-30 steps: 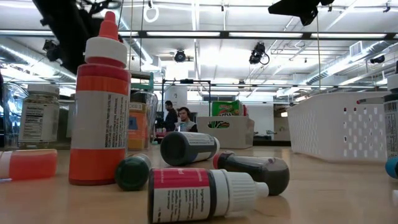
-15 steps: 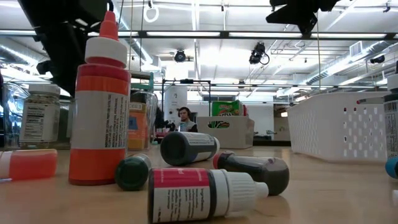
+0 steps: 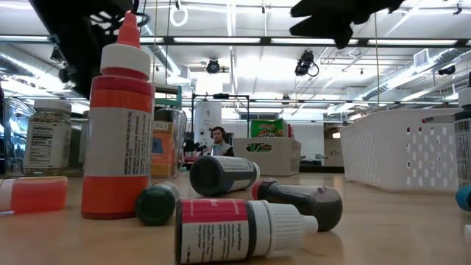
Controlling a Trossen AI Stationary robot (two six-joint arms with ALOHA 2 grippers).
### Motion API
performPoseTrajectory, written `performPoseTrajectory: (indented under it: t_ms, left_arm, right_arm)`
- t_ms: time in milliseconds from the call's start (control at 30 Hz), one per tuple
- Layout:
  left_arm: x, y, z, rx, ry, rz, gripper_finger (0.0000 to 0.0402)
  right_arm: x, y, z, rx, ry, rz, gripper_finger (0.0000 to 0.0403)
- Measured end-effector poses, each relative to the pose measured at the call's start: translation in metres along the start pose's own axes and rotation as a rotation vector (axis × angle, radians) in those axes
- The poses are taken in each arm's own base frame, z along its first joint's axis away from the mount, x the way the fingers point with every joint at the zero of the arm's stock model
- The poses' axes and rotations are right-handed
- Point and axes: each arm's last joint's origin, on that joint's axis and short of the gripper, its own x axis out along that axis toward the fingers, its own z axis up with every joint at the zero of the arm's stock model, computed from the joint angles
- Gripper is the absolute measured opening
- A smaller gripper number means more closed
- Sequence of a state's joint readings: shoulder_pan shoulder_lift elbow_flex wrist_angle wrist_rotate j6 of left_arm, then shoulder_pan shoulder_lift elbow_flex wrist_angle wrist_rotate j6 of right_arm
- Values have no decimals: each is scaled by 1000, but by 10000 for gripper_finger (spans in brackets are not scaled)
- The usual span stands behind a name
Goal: Pick & Place Kitchen Items
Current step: Put the blue food coloring bottle into the white bin
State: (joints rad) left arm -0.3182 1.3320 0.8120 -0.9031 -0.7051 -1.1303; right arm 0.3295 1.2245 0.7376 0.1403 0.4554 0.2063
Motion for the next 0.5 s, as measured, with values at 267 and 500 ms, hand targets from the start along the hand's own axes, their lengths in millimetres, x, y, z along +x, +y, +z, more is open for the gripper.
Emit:
performPoseTrajectory:
  t_ms: [267,500]
  left_arm:
    - [-46,2,34,98,-266,-56,211]
    - [-78,9,62,189,-451,-43,212]
  right_arm:
    - [35,1,-17,-133,26,18,203]
    - [67,3,-35,-251,5,130,217]
